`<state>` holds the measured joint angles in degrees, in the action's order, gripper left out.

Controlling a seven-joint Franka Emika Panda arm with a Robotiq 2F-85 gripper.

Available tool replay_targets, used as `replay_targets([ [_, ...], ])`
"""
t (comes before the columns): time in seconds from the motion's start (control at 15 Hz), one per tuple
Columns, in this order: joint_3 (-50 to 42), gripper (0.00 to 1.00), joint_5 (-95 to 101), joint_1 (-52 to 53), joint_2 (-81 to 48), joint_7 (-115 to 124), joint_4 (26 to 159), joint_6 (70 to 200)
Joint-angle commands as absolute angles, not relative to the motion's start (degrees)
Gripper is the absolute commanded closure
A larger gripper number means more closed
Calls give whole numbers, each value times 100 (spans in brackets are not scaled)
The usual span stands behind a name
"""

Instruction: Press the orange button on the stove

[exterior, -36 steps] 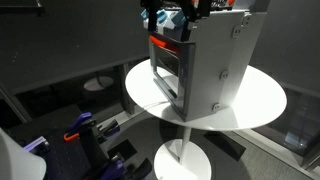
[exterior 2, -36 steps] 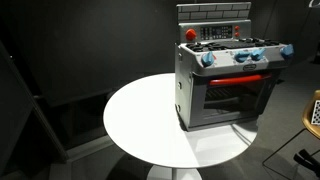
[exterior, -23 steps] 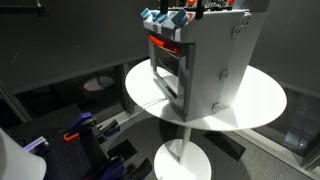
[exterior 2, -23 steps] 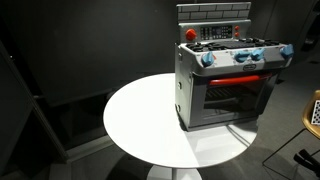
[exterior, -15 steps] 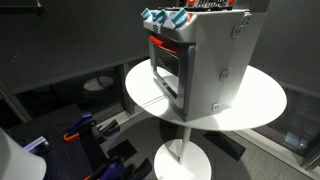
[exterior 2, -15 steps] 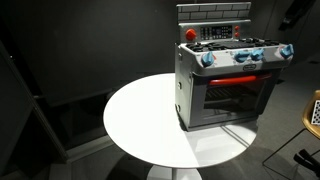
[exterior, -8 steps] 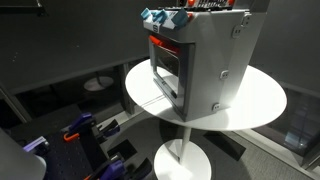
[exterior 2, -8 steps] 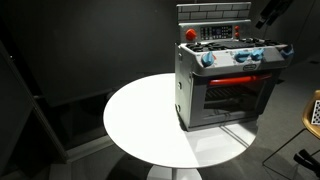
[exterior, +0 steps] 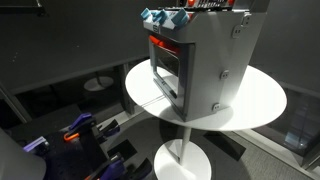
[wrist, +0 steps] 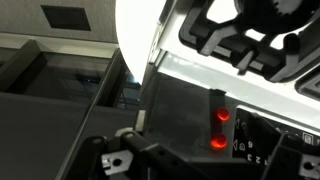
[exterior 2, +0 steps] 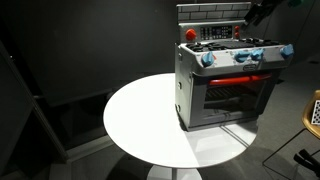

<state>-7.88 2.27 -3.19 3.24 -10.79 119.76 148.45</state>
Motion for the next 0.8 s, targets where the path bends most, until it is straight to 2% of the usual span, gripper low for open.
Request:
replay_targets([
  [0.0, -704, 0, 455, -427, 31, -774, 11618, 14939],
  [0.73, -706, 0, 411, -442, 1, -613, 11538, 14861],
])
